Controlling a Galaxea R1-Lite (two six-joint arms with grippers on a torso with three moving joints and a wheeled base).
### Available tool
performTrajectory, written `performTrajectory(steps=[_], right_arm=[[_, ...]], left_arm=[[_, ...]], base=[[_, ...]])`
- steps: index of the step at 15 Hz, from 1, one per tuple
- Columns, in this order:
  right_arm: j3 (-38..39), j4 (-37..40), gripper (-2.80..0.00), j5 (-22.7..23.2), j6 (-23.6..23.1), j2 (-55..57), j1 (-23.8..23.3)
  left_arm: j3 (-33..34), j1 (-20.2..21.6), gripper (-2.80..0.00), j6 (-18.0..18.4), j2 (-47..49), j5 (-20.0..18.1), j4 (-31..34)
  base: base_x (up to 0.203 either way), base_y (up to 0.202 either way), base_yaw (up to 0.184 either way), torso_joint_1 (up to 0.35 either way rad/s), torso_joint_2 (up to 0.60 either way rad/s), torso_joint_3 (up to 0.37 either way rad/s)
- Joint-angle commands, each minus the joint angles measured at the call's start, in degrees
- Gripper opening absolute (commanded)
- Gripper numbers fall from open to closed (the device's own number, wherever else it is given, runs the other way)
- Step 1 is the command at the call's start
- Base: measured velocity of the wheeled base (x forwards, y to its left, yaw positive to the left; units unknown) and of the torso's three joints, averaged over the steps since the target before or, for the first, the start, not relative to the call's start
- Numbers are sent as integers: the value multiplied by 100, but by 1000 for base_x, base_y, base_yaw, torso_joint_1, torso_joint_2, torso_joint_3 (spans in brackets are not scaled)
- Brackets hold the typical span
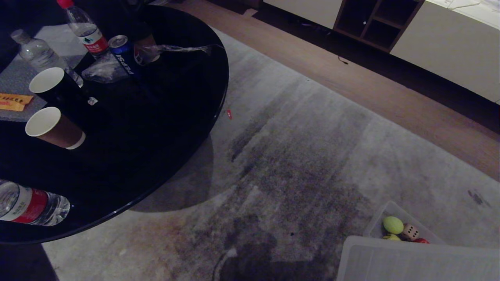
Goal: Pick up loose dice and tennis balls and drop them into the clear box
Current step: Close the lid
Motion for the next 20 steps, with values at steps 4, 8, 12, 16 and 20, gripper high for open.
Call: performTrajectory(steps=[4,8,12,16,20], right_arm=[[0,8,-280,2,0,1,2],[0,8,-280,2,0,1,2],[0,8,-280,2,0,9,2],[0,8,-280,2,0,1,2],[0,8,-280,2,0,1,2]], left_arm=[[9,0,-280,-7,9,4,-5],[9,0,-280,-7,9,4,-5],[9,0,-280,-7,9,4,-5],[9,0,-280,-7,9,4,-9],[9,0,-280,-7,9,4,-5]], base=[[0,0,0,1,-2,197],[0,0,0,3,6,200],[0,0,0,1,1,207],[0,0,0,4,-1,206],[0,0,0,-2,2,202]])
